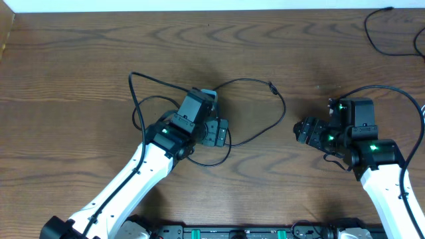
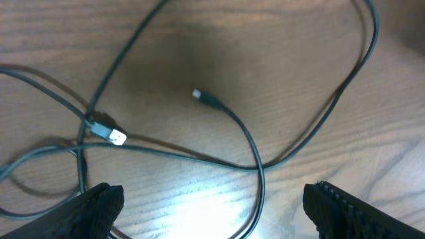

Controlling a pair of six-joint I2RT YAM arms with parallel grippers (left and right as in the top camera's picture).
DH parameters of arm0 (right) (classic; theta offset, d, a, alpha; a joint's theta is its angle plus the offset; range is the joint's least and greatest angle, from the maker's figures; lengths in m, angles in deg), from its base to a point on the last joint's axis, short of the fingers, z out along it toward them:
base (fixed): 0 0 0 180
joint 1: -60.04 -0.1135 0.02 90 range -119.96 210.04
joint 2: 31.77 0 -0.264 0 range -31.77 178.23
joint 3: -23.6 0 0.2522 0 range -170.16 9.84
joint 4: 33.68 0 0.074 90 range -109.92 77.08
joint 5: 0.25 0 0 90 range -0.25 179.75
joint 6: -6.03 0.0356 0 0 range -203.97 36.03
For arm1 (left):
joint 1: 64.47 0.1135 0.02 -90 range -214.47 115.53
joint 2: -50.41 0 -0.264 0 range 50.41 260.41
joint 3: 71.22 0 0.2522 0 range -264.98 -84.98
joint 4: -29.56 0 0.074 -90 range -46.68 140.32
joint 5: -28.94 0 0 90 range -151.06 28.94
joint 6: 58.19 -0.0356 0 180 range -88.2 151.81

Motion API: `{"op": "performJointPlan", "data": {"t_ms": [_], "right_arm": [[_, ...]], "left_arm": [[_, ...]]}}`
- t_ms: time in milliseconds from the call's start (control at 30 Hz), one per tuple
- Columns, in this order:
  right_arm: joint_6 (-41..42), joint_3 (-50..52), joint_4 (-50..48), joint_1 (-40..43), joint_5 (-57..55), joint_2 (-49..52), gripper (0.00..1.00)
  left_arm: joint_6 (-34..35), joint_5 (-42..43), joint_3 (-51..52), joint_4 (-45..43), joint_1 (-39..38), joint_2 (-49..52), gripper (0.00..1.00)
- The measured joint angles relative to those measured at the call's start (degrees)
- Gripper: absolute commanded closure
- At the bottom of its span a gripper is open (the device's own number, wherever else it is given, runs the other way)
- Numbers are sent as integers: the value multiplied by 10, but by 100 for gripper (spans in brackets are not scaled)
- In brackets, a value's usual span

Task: Untangle cables

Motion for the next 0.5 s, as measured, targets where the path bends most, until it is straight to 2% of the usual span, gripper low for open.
{"op": "performJointPlan", "data": {"t_ms": [167,300,500], "right_arm": [[2,0,0,0,1,0,12],[3,0,0,0,1,0,3],[4,0,0,0,1,0,1]], "left_arm": [[41,-13,-6,24,0,0,7],[104,-43,-21,78,0,0,7],[207,-72,-29,94,0,0,7]]}}
